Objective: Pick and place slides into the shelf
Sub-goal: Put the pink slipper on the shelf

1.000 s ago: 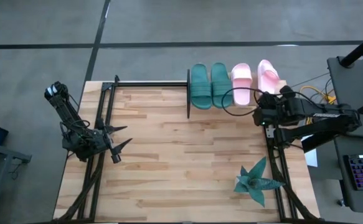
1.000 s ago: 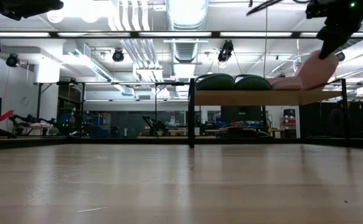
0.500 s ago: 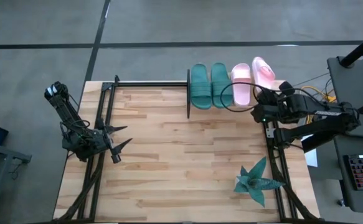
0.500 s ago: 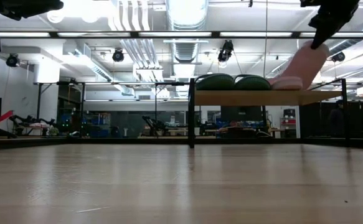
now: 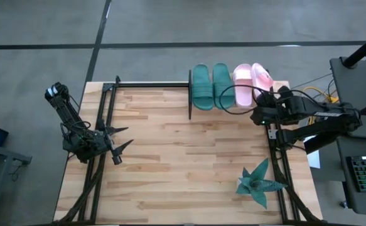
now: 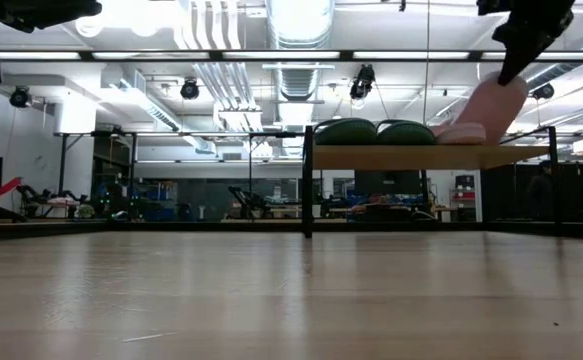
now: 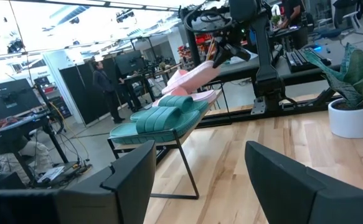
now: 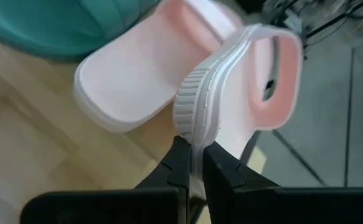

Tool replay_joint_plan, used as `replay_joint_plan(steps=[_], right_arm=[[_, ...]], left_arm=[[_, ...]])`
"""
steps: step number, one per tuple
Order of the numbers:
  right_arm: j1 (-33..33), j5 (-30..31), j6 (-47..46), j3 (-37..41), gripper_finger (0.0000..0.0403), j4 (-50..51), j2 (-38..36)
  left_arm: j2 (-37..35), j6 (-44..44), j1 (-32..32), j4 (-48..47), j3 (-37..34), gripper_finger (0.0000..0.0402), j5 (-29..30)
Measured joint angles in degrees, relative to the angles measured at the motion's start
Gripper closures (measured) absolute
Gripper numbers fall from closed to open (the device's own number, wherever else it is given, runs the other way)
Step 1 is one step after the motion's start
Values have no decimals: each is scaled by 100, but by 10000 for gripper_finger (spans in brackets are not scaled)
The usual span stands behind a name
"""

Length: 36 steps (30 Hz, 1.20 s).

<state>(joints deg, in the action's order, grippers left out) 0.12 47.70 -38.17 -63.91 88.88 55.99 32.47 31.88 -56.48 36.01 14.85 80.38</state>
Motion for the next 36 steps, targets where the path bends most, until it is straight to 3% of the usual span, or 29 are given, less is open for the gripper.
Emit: replay_joint_plan(steps=[10, 18, 28, 36], right_arm=[[0, -949, -264, 366, 390, 98, -4], [0, -1016, -230, 374, 385, 111, -6], [2, -952, -227, 366, 286, 135, -6], [2, -930, -185, 295, 252, 118, -6]], left_arm=[[0, 0, 1, -2, 0, 171, 0], [0, 0, 1, -2, -2, 171, 0], [0, 0, 0, -3, -2, 171, 0], [0, 0, -1, -2, -2, 171, 0]])
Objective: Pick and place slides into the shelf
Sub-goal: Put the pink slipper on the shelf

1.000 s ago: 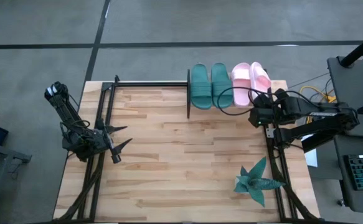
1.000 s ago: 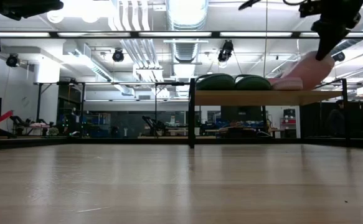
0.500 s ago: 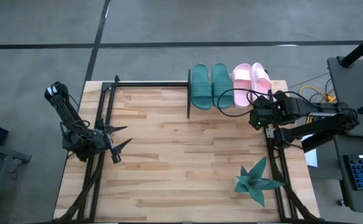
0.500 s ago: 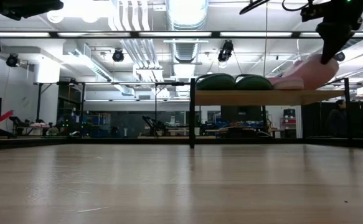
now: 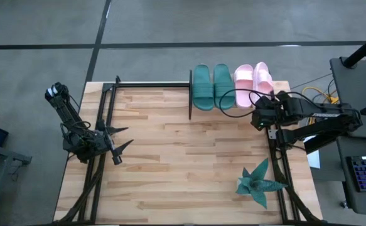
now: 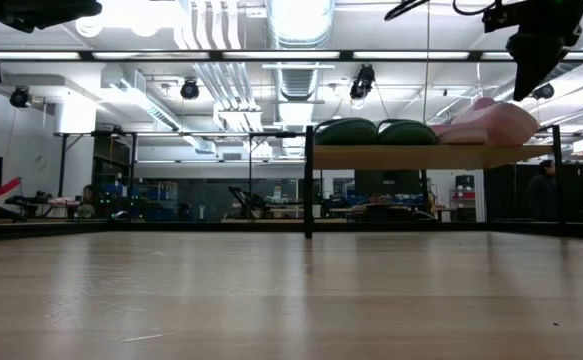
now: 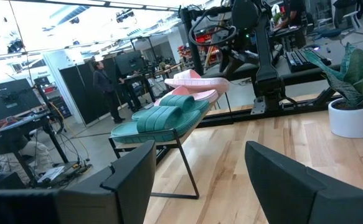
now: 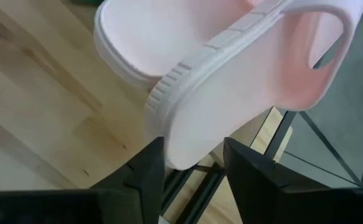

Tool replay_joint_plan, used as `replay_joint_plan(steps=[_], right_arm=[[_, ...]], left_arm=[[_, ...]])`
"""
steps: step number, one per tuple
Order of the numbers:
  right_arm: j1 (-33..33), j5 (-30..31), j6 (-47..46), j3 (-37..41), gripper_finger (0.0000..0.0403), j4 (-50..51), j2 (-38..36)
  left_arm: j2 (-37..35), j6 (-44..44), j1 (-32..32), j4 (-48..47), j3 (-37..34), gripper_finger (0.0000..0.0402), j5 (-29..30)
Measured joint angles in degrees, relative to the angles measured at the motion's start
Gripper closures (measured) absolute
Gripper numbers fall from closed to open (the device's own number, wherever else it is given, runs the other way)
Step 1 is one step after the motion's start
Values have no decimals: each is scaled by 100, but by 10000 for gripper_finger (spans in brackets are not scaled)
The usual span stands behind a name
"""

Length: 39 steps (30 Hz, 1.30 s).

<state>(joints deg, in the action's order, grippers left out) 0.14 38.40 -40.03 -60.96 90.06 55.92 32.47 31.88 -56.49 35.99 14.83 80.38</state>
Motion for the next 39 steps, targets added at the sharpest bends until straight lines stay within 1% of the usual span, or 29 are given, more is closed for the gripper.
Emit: replay_joint_plan(steps=[6, 10, 12, 14, 18, 20, 23, 28, 33, 35, 39], right_arm=[[0, 220, 57, -141, 257, -6, 0], [0, 522, 391, -206, 268, -6, 0], [0, 826, 663, -224, 275, -30, 0], [0, 1104, 1135, -199, 282, -85, 0], [0, 1343, 2160, -117, 298, -203, 56], [0, 1419, 2350, -115, 306, -253, 98], [0, 1293, 2336, -150, 314, -265, 141], [-21, 497, 2079, -301, 310, -310, 144], [-350, -193, 1878, -485, 294, -770, 157], [-583, -271, 1724, -514, 294, -892, 184], [-1128, -187, 1125, -477, 297, -690, 337]], left_arm=[[0, -2, 2, 0, 0, 171, 0], [0, -4, 2, 0, -2, 171, 0], [0, -4, 1, 0, -2, 171, 0], [-2, -4, 2, 0, -2, 171, 0], [11, -6, 2, 0, -2, 171, 0], [11, -7, 1, 0, -4, 171, 0], [11, -7, 2, 0, -7, 171, 0], [11, -9, 2, 0, -9, 171, 0], [11, -12, 2, 0, -7, 171, -1], [11, -18, 0, 0, -9, 171, -2], [13, -22, 2, -2, -13, 171, 0]])
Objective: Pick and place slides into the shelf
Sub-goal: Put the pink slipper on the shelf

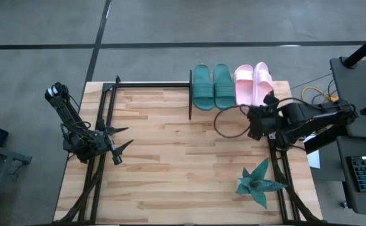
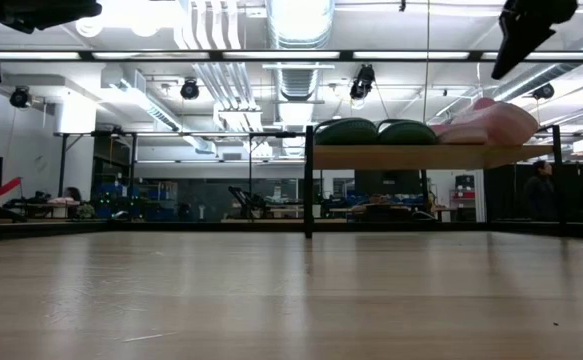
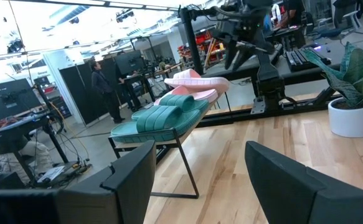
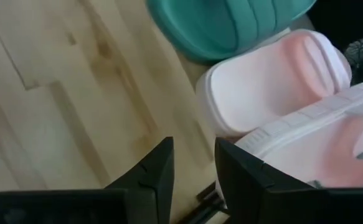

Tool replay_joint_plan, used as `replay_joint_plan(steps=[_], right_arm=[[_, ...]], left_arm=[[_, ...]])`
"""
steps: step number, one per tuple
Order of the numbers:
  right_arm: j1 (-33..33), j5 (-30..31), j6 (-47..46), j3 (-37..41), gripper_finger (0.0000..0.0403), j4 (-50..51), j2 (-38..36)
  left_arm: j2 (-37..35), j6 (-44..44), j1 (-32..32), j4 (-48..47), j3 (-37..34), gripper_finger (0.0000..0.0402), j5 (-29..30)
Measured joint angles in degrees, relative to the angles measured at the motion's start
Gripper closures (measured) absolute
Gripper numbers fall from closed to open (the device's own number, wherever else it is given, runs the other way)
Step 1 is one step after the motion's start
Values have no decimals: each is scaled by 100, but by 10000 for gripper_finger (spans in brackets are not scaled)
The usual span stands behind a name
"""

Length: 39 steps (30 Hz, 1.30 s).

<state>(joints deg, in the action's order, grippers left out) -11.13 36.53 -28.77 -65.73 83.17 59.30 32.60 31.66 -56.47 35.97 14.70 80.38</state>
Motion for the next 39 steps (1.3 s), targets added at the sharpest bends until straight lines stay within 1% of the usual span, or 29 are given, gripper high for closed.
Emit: replay_joint_plan(steps=[4, 6, 8, 10, 17, 20, 23, 27, 29, 32, 35, 39], right_arm=[[-576, 392, -804, 61, 298, 644, 254], [-808, 555, -1089, 113, 298, 681, 374], [-978, 611, -1170, 199, 298, 675, 407], [-1067, 733, -1292, 268, 296, 705, 480], [-1060, 684, -1327, 377, 278, 557, 665], [-1060, 685, -1310, 305, 256, 257, 719], [-1060, 685, -1040, 275, 216, -396, 720], [-1060, 703, -417, 269, 159, -1328, 718], [-1060, 741, -104, 205, 137, -1424, 770], [-1060, 1065, -56, 115, 124, -1315, 858], [-1060, 1476, 206, 122, 128, -1185, 961], [-1060, 2469, 218, 127, 145, -668, 1188]], left_arm=[[0, 0, 0, -1, -7, 171, 0], [0, 0, 0, -1, -9, 171, 0], [0, 0, -1, -3, -9, 171, 0], [0, 0, -1, -1, -9, 171, -1], [0, 4, -2, -1, -11, 171, 0], [0, 7, -2, -3, -11, 171, 0], [0, 9, -2, -3, -11, 171, -1], [0, 9, -2, -2, -11, 171, -2], [0, 9, -2, -2, -11, 171, -4], [0, 9, -2, -1, -11, 171, -7], [0, 9, -2, -3, -11, 171, -7], [0, 9, -2, -3, -11, 171, -17]])
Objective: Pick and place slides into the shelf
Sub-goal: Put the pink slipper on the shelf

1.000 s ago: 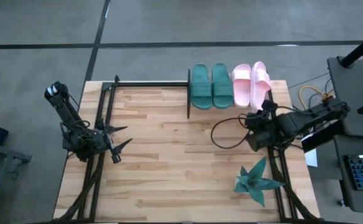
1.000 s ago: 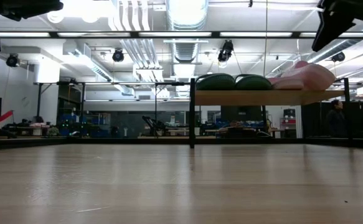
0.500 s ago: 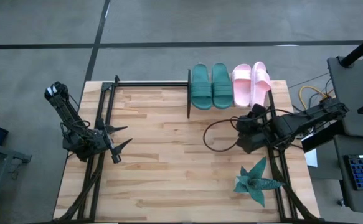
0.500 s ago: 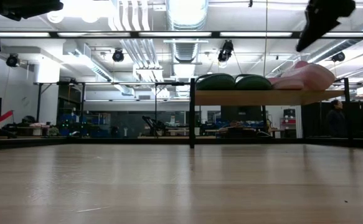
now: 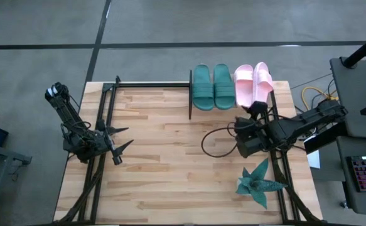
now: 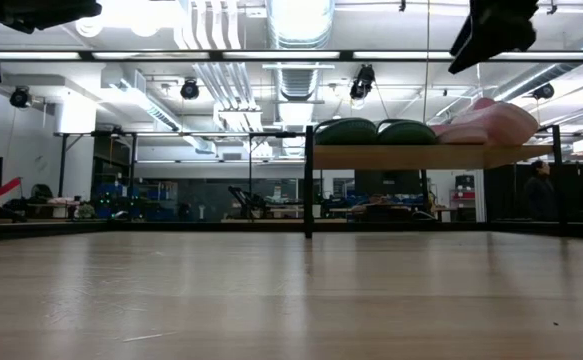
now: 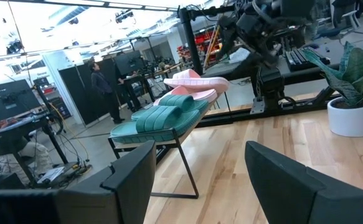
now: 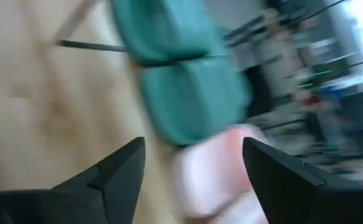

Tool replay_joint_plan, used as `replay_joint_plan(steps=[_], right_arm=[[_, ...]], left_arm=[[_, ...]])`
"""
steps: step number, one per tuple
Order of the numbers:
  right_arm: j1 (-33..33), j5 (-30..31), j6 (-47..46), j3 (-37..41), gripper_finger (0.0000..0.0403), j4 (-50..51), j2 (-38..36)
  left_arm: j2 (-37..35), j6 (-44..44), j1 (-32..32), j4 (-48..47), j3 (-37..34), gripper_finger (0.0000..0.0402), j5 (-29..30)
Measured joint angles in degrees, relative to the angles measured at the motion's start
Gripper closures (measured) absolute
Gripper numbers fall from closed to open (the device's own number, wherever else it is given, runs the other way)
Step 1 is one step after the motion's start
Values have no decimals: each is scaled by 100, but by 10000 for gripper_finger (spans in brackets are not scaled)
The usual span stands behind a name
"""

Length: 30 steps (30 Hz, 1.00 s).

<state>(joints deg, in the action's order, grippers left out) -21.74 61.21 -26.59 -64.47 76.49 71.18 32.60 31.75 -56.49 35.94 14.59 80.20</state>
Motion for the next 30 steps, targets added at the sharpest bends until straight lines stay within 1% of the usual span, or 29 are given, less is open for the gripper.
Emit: replay_joint_plan(steps=[3, 5, 6, 7, 9, 10, 12, 17, 20, 22, 24, 26, 30], right_arm=[[20, 672, -137, 3, 156, 576, 118], [118, 803, -414, 4, 162, 1108, 131], [210, 723, -630, 8, 165, 1370, 99], [333, 541, -754, 15, 168, 1368, 48], [593, 53, -578, 65, 173, 1305, -227], [705, -37, -583, 68, 175, 1354, -335], [934, -38, -597, 96, 178, 1356, -620], [1480, -35, -55, 162, 182, 1354, -1334], [1796, -51, 36, 179, 182, 1352, -1610], [1937, -183, -36, 181, 182, 1235, -1714], [1950, -313, -117, 169, 182, 961, -1789], [1867, -291, 5, 160, 182, 625, -1807], [1816, 193, 405, 164, 182, 657, -1828]], left_arm=[[0, 0, 0, 1, 0, 171, -2], [0, -4, 0, 0, 0, 171, -3], [0, -23, 0, 0, 0, 171, -4], [0, -77, 0, 0, 0, 171, -5], [0, -140, 2, 0, 0, 171, -9], [0, -140, 0, -2, 0, 171, -9], [0, -137, 2, -40, 0, 171, -15], [31, -138, 2, -46, 0, 171, -20], [66, -138, 2, -46, 0, 171, -20], [75, -138, 0, -49, 0, 171, -22], [118, -138, 2, -46, 0, 171, -22], [154, -138, 0, -46, 0, 171, -24], [195, -143, 0, -46, 0, 171, -28]])
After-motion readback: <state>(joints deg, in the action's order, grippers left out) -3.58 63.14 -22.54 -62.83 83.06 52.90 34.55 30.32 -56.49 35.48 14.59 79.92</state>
